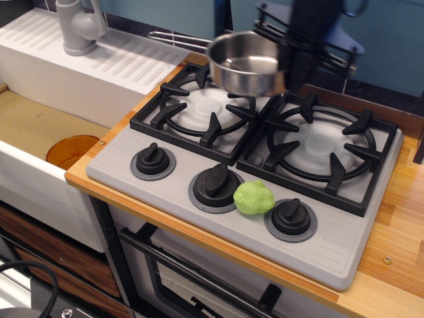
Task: Put pot or pan on stove and put cauliflower in pot or pan
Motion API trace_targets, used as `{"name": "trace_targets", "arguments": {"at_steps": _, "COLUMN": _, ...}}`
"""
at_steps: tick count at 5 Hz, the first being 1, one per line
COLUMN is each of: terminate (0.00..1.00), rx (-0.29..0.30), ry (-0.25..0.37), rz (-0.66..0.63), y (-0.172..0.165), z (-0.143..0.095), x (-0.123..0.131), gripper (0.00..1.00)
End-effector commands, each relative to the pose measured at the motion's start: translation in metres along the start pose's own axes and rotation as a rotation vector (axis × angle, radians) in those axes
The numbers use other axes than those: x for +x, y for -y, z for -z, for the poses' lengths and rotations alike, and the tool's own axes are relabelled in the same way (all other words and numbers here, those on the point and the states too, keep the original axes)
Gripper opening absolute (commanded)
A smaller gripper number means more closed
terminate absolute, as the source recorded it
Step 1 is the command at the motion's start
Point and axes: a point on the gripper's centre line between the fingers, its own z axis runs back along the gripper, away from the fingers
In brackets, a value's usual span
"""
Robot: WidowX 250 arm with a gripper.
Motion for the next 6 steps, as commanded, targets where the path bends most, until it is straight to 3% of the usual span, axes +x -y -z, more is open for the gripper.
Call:
{"name": "trace_targets", "arguments": {"at_steps": 1, "terminate": 0.0, "rx": 0.016, "ry": 0.098, "rz": -0.039, "y": 0.041, "z": -0.042, "x": 0.009, "gripper": 0.0}}
{"name": "trace_targets", "arguments": {"at_steps": 3, "terminate": 0.0, "rx": 0.033, "ry": 0.147, "rz": -0.075, "y": 0.07, "z": -0.022, "x": 0.013, "gripper": 0.0}}
{"name": "trace_targets", "arguments": {"at_steps": 5, "terminate": 0.0, "rx": 0.04, "ry": 0.193, "rz": -0.077, "y": 0.077, "z": -0.007, "x": 0.017, "gripper": 0.0}}
{"name": "trace_targets", "arguments": {"at_steps": 6, "terminate": 0.0, "rx": 0.058, "ry": 0.201, "rz": -0.083, "y": 0.08, "z": -0.002, "x": 0.019, "gripper": 1.0}}
